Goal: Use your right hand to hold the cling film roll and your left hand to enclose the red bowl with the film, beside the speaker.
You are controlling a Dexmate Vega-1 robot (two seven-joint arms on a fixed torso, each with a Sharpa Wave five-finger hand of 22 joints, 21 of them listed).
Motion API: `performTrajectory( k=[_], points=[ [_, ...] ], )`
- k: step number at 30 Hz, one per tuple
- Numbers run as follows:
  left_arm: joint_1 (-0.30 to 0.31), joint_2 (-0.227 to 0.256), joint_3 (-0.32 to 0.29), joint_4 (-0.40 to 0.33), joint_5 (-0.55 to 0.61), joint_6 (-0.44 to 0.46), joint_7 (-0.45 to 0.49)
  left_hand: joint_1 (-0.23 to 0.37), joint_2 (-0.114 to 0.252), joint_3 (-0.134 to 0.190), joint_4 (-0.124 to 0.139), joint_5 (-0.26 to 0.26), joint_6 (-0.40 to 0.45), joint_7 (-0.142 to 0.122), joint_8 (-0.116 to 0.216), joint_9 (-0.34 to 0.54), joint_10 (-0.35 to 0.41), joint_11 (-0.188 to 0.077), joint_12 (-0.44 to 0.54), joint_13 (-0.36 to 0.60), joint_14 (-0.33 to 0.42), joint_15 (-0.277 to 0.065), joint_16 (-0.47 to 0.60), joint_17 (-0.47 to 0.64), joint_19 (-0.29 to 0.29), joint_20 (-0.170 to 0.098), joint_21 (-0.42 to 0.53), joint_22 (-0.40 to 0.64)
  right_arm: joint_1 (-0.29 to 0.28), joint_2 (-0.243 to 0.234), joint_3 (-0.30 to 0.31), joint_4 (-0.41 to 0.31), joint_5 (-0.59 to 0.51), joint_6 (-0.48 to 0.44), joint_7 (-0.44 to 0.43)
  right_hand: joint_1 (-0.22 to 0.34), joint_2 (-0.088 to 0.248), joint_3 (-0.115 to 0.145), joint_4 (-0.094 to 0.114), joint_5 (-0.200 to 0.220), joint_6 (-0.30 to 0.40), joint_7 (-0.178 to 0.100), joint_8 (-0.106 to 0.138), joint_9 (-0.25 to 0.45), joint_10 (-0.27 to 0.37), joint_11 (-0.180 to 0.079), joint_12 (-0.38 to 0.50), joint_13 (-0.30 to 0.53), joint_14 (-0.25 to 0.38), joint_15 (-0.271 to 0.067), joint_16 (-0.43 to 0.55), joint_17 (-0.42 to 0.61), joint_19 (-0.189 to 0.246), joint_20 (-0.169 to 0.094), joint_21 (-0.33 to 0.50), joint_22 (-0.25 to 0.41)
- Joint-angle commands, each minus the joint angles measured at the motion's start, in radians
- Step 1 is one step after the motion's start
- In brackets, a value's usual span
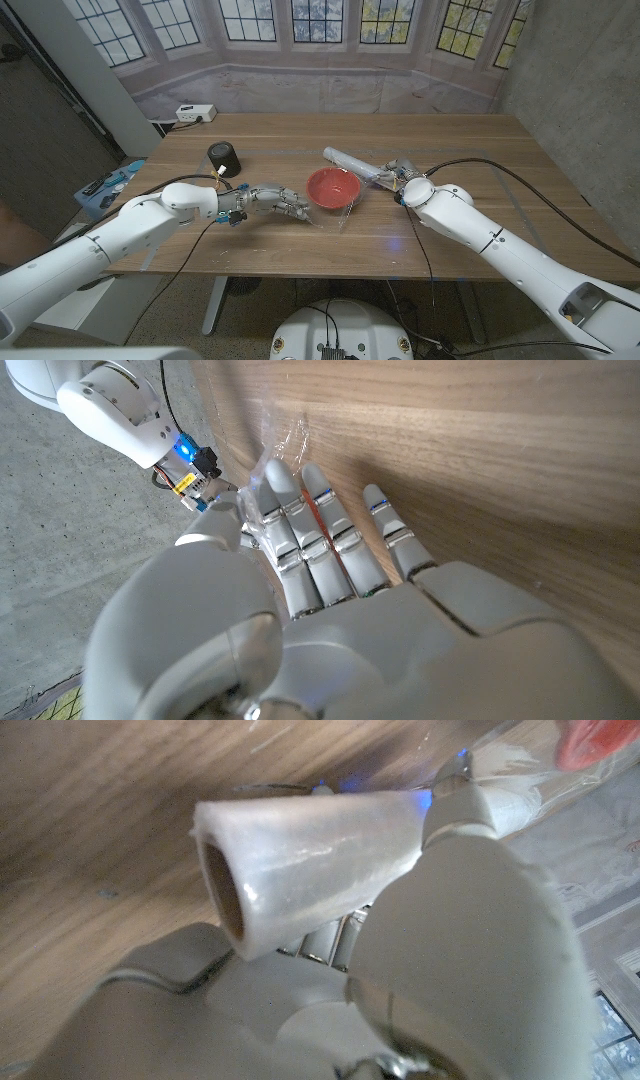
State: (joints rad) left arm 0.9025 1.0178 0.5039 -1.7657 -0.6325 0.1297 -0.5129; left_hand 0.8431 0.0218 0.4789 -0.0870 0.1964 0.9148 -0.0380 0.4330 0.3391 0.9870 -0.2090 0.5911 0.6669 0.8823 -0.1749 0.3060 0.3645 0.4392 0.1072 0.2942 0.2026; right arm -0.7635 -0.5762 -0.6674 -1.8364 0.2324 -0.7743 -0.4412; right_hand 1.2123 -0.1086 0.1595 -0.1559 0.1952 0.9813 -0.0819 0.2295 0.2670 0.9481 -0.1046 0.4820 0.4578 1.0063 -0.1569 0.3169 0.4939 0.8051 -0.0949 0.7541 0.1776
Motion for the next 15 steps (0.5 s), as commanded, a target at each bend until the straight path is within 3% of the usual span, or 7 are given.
performTrajectory(
  k=[1, 15],
  points=[
    [0.004, 0.002, -0.002, -0.008, 0.006, -0.01, 0.01, 0.153, 0.158, 0.007, 0.0, -0.002, -0.003, 0.016, -0.001, 0.002, -0.003, -0.004, -0.001, 0.003, 0.005, -0.001, -0.003, 0.003, -0.005, 0.0, 0.003, 0.002, -0.002, 0.012, -0.006, 0.022, -0.001, 0.015, -0.007, 0.208, 0.206, 0.0, 0.0, -0.003, 0.05, -0.046, 0.005, 0.006, 0.022, -0.016, 0.007, 0.003, 0.012, -0.085, -0.003, 0.002, -0.004, -0.083, -0.003, 0.001],
    [0.006, 0.012, 0.003, -0.019, 0.015, 0.002, 0.01, 0.153, 0.158, 0.009, 0.001, -0.004, -0.002, 0.03, -0.006, -0.004, -0.007, -0.002, -0.005, -0.002, 0.0, 0.005, -0.008, 0.007, -0.006, 0.002, 0.005, 0.003, -0.011, 0.019, 0.0, 0.036, -0.013, 0.029, -0.028, 0.21, 0.205, 0.0, -0.001, -0.003, 0.052, -0.044, 0.005, 0.006, 0.023, -0.018, 0.005, 0.002, 0.013, -0.085, -0.004, 0.003, -0.006, -0.084, 0.0, 0.001]
  ],
)
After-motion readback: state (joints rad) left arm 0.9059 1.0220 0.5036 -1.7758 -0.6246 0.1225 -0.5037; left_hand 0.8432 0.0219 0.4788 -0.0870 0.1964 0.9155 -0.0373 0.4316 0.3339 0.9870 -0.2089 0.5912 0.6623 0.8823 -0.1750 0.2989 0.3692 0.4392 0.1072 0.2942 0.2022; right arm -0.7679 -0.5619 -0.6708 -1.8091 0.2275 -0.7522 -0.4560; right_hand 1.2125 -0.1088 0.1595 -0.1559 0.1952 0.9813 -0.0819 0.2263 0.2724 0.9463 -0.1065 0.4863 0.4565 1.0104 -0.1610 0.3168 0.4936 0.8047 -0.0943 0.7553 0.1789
